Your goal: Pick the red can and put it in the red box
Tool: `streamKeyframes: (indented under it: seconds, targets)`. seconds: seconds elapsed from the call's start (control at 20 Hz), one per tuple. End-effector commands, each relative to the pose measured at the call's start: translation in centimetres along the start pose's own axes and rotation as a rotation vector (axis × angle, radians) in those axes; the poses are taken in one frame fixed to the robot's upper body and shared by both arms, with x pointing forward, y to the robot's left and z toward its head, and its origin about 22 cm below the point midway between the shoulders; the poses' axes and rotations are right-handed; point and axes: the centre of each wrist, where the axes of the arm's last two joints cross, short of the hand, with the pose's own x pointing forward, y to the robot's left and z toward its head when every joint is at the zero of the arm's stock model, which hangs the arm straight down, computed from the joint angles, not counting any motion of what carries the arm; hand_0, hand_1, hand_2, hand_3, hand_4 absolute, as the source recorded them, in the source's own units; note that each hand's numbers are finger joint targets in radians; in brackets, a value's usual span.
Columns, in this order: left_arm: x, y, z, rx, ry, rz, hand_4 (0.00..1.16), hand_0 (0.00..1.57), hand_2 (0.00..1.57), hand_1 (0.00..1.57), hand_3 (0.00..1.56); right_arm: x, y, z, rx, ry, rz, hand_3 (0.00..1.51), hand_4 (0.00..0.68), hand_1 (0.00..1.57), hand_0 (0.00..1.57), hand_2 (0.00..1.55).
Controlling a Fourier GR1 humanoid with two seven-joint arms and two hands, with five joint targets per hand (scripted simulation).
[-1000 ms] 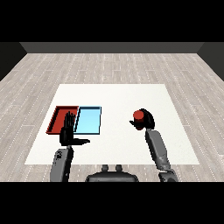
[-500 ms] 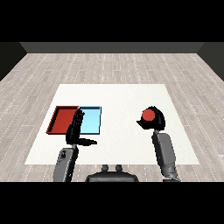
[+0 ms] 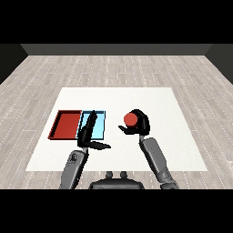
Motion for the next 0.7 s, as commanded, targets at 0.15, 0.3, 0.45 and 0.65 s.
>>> streamKeyframes:
  seconds: [0.15, 0.3, 0.45, 0.65]
  targets:
    - [-2.2, -2.3, -1.8, -0.032, 0.061, -0.017, 0.00, 0.00, 0.00, 0.00, 0.00, -0.1, 2.4, 2.0, 0.005, -0.049, -0.013, 1.40, 0.632, 1.44, 1.44, 1.43]
    - [-3.1, -4.6, -1.9, -0.033, 0.087, -0.011, 0.00, 0.00, 0.00, 0.00, 0.00, 2.0, 4.1, -1.0, 0.040, -0.070, -0.020, 1.39, 0.618, 1.44, 1.44, 1.43]
    - [-3.0, -3.0, -1.3, -0.040, 0.123, 0.006, 0.00, 0.00, 0.00, 0.00, 0.00, 2.9, 3.1, 0.6, 0.038, -0.073, -0.027, 1.40, 0.624, 1.44, 1.44, 1.44]
    - [-4.5, -4.1, -1.0, -0.034, 0.135, 0.026, 0.00, 0.00, 0.00, 0.00, 0.00, 1.4, 3.9, -0.6, 0.064, -0.093, -0.022, 1.39, 0.651, 1.45, 1.45, 1.44]
